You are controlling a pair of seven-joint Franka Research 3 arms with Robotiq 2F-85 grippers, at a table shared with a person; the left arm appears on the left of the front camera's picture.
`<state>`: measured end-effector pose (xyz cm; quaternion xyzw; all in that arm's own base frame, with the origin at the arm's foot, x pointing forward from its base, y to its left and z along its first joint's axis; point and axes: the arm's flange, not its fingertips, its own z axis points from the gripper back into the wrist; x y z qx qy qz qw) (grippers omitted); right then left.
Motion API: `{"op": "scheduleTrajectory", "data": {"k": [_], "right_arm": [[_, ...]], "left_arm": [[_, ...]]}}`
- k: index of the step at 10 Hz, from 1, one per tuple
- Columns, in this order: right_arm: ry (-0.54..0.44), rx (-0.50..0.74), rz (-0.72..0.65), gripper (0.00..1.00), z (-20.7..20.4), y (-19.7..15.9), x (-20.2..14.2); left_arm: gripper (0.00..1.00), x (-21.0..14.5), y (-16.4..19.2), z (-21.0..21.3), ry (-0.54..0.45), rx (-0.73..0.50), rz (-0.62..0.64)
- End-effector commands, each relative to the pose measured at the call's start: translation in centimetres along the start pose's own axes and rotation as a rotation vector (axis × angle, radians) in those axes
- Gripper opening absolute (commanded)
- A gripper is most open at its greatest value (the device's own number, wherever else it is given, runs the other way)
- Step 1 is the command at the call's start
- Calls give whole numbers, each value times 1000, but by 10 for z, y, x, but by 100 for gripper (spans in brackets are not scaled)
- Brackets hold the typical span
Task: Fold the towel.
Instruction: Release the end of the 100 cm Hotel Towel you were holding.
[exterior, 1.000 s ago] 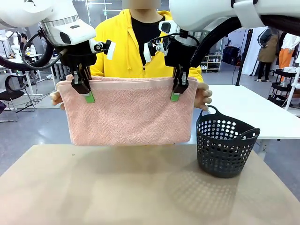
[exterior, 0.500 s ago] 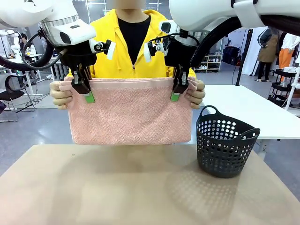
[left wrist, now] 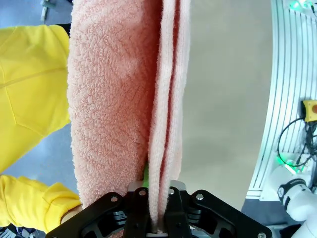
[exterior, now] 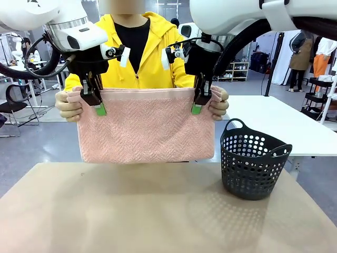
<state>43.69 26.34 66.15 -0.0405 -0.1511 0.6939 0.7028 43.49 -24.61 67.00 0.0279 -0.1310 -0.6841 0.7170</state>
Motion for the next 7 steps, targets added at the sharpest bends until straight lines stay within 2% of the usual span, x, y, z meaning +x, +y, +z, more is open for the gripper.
{"op": "scheduleTrajectory", "data": {"k": [1, 2, 3, 4, 5, 6, 7], "right_arm": [[7, -9, 1, 0, 1, -1, -2], [0, 0, 0, 4, 0, 0, 0], [-9, -15, -2, 14, 0, 1, 0], [-8, -18, 4, 30, 0, 3, -1], [-7, -21, 0, 40, 1, 5, -1], [-6, -33, -5, 57, 4, 7, -2], [-2, -57, -13, 67, 10, 10, -4]], "left_arm": [[0, 0, 2, 3, -4, 6, -5], [4, 0, 0, 0, 0, 0, 0], [37, -1, 0, 0, -8, 8, 15], [37, -2, -2, 0, -17, 8, 8], [70, -2, -3, 1, -16, 10, 9], [39, -3, -4, 5, -22, 18, 18], [100, -4, -7, 15, -37, 47, 42]]}}
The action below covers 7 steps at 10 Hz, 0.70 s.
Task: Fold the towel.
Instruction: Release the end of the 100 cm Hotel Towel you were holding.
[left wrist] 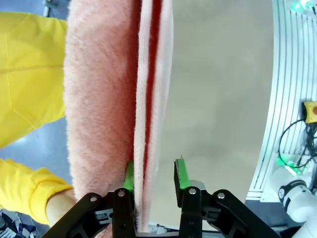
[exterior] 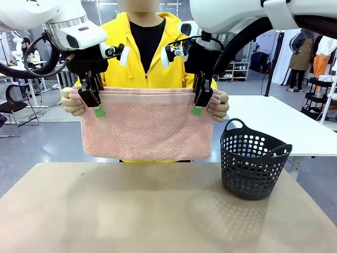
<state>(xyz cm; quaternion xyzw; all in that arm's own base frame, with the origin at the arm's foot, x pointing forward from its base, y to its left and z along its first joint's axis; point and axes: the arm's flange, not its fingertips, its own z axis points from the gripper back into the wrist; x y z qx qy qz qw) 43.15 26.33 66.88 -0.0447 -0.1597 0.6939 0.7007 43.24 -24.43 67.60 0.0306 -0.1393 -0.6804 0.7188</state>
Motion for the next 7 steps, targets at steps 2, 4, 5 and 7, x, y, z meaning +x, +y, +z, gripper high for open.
{"op": "scheduleTrajectory", "data": {"k": [2, 4, 5, 7], "right_arm": [[-46, -69, -69, 93, 21, 16, -11], [-100, -79, -220, 100, 60, 30, -30], [-164, -75, -327, 100, 79, 37, -48], [-218, -123, -567, 100, 107, 49, -100]], "left_arm": [[100, -5, -17, 26, -88, 65, 152], [100, -21, -26, 54, -114, 58, 337], [92, -35, -32, 70, -133, 85, 449], [100, -79, -46, 100, -193, 179, 602]]}}
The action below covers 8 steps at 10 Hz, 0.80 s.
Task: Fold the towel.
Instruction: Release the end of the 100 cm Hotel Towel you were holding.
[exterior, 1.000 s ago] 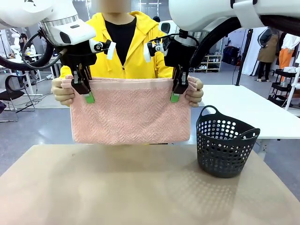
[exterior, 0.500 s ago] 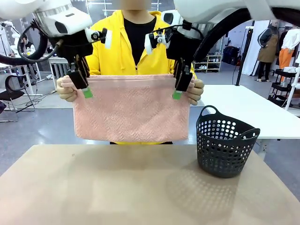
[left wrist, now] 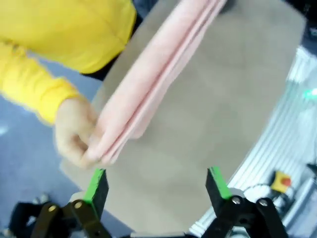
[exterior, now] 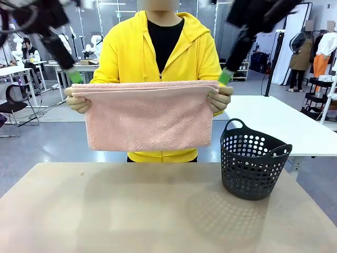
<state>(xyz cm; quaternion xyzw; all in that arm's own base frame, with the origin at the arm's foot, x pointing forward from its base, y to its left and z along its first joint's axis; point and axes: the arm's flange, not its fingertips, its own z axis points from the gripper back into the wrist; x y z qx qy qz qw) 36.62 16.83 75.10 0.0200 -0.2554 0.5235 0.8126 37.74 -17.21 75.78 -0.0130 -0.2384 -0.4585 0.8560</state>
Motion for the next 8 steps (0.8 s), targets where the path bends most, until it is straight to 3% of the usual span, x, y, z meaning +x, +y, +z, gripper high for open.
{"op": "scheduleTrajectory", "data": {"k": [1, 3, 6, 8], "right_arm": [[-87, -56, -232, 100, 17, -2, -52], [-172, -40, -327, 100, 38, -10, -94], [-209, -57, -433, 100, 62, -8, -149], [-203, -103, -513, 100, 75, -5, -175]], "left_arm": [[100, -51, 4, 24, -106, 68, 146], [100, -96, 21, 50, -207, 74, 242], [100, -161, 26, 81, -250, 115, 412], [100, -192, 24, 87, -226, 172, 538]]}}
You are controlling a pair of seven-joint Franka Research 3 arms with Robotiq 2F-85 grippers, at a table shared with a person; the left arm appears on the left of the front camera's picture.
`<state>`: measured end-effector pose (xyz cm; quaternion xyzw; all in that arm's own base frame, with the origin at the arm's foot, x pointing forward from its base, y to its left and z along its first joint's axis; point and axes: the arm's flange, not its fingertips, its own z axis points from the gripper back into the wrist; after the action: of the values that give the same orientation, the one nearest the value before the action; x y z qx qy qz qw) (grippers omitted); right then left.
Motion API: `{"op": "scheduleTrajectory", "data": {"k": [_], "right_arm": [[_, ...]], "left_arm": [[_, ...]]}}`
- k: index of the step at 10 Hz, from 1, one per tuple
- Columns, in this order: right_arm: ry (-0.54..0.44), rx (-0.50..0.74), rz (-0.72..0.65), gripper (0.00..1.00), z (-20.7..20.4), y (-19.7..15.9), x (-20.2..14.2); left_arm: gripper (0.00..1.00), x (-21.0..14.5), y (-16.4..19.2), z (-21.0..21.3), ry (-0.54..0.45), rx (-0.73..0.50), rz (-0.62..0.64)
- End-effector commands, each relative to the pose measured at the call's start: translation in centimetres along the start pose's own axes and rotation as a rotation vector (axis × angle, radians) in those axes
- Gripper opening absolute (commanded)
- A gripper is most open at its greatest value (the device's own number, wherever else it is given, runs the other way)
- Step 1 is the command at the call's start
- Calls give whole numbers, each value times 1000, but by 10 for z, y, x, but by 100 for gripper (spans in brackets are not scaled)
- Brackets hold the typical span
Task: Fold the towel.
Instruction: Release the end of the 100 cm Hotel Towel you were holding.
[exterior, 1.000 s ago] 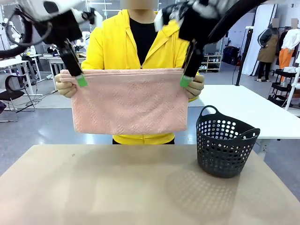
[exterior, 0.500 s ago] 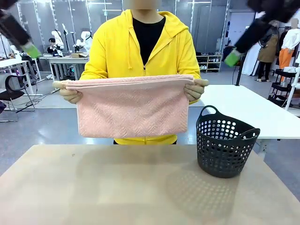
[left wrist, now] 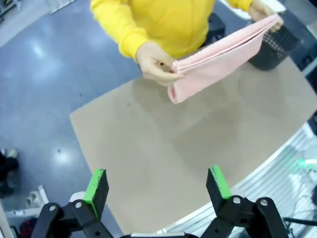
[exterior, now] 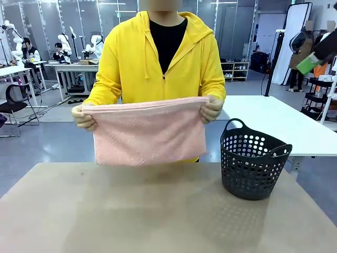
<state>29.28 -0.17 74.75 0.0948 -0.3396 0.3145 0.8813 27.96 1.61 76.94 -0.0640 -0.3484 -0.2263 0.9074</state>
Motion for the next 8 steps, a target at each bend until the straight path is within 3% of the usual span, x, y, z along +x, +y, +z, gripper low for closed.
{"op": "scheduleTrajectory", "data": {"k": [1, 2, 3, 4, 8], "right_arm": [[-15, -42, -76, 100, 4, 3, -15], [-3, -45, -84, 100, 3, 2, -15], [35, -34, -47, 100, -2, 3, -12], [-11, -22, -45, 100, 9, -2, -14], [-11, -22, -45, 100, 9, -2, -14]], "left_arm": [[100, -16, -7, -1, -15, 55, 71], [100, -16, -9, 0, -11, 61, 82], [100, -16, -16, -2, -13, 30, -58], [100, -18, 2, 6, -4, 25, 64], [100, -18, 2, 6, -4, 25, 64]]}}
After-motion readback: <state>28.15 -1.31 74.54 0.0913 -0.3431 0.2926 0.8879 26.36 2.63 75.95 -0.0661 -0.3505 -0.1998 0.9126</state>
